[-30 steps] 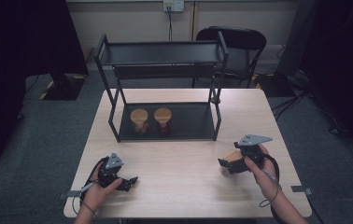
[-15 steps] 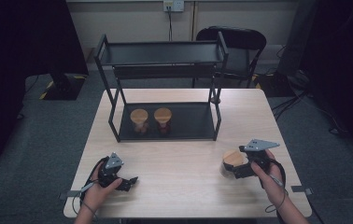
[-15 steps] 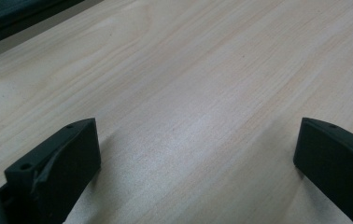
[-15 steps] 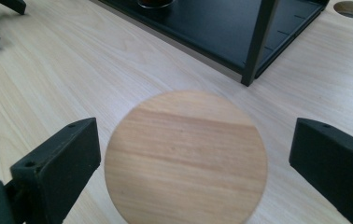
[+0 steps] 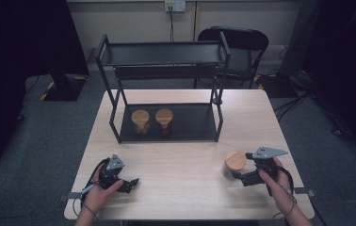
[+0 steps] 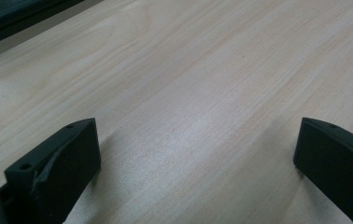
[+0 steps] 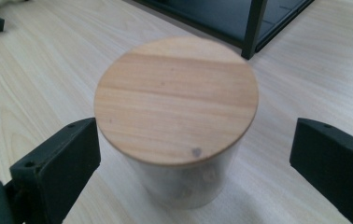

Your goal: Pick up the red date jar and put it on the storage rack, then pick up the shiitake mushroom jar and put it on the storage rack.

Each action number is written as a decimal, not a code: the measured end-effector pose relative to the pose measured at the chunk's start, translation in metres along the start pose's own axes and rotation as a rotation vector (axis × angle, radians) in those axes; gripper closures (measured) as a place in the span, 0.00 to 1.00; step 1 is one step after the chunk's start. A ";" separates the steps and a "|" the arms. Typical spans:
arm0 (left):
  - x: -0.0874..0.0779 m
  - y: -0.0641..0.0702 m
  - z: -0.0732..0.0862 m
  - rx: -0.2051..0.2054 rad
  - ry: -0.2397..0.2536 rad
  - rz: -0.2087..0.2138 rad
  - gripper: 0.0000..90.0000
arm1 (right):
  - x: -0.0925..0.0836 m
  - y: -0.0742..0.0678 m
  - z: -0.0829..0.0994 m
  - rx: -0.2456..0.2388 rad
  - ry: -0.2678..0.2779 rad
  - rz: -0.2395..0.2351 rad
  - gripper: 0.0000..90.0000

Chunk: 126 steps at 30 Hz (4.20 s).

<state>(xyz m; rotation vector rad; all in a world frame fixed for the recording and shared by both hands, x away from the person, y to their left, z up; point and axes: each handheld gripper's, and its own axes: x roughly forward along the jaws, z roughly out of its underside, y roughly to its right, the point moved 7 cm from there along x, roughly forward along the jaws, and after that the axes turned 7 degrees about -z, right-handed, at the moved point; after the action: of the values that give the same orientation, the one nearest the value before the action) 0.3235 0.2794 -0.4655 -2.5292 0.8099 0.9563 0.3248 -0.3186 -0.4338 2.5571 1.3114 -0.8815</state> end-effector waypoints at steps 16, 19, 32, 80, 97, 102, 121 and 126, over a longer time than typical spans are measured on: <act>0.000 0.000 0.000 0.000 0.000 0.000 0.00 | 0.003 0.009 0.025 -0.019 -0.070 -0.008 0.01; 0.000 0.000 0.000 0.000 0.000 0.000 0.00 | 0.004 0.011 0.028 -0.016 -0.081 -0.008 0.01; 0.000 0.000 0.000 0.000 0.000 0.000 0.00 | 0.011 0.007 0.031 -0.083 -0.159 0.011 0.00; 0.000 0.000 0.000 0.000 0.000 -0.001 0.00 | 0.016 0.005 0.023 -0.057 -0.023 -0.011 0.07; 0.000 0.000 0.000 0.000 0.000 -0.001 0.00 | 0.029 0.006 0.015 -0.059 0.026 -0.046 0.26; 0.000 0.000 0.000 -0.001 0.000 -0.001 0.00 | 0.028 0.001 0.010 -0.098 0.011 -0.019 0.28; 0.000 0.000 0.000 -0.001 0.000 -0.002 0.00 | 0.034 -0.001 -0.024 -0.095 0.004 -0.034 0.28; 0.000 0.000 0.000 -0.001 0.000 -0.002 0.00 | 0.043 -0.004 -0.037 -0.112 -0.002 -0.049 0.28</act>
<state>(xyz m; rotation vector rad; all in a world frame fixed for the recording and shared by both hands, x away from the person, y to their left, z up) 0.3231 0.2793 -0.4655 -2.5306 0.8070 0.9565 0.3574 -0.2721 -0.4266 2.4484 1.3870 -0.7942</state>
